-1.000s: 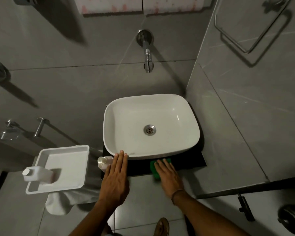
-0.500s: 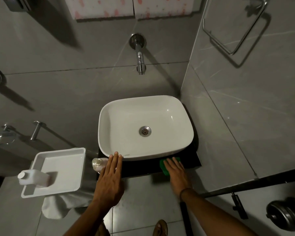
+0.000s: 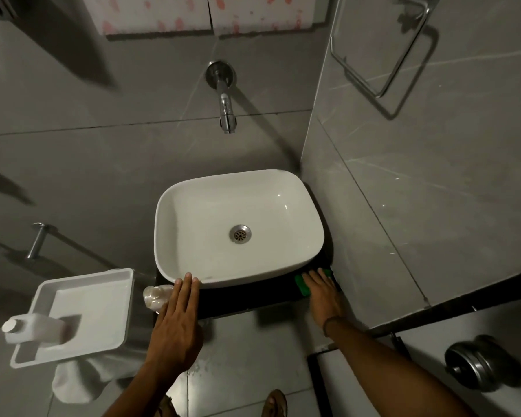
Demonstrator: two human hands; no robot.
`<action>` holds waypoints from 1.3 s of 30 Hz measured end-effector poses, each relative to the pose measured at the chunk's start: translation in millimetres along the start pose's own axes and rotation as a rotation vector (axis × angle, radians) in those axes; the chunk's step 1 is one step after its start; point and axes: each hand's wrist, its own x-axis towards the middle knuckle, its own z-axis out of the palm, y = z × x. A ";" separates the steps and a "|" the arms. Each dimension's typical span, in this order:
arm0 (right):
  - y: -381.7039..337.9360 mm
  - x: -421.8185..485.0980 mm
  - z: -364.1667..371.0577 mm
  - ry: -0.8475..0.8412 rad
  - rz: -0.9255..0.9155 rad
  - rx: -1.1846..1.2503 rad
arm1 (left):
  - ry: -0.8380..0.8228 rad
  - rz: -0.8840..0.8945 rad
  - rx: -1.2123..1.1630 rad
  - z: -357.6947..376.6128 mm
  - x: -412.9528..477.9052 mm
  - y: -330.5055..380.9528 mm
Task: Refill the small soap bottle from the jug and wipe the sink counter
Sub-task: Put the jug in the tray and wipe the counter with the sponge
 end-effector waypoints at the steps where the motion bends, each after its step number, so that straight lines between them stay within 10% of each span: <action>1: -7.3 4.0 -2.5 0.035 0.039 0.011 | 0.010 0.001 -0.007 0.2 0.1 0.6; 8: 1.9 -23.7 7.3 -0.043 -0.142 0.013 | 0.030 0.024 0.010 2.4 1.3 -4.0; 16: -13.7 3.9 -9.9 0.068 0.087 0.041 | 0.027 0.016 0.011 6.2 3.8 -2.6; 22: 8.5 -31.8 7.1 -0.061 -0.224 0.020 | 0.012 0.022 0.012 3.8 3.3 -8.0; 29: -27.7 1.1 7.4 0.036 0.002 0.037 | 0.018 0.014 -0.006 5.9 1.6 -8.8; 35: -42.7 -34.3 43.4 -0.084 -0.350 0.052 | 0.002 0.040 -0.013 2.3 -0.3 -12.8; 39: -23.4 -23.8 28.9 -0.048 -0.179 0.012 | -0.004 0.047 -0.017 -0.5 1.6 -16.3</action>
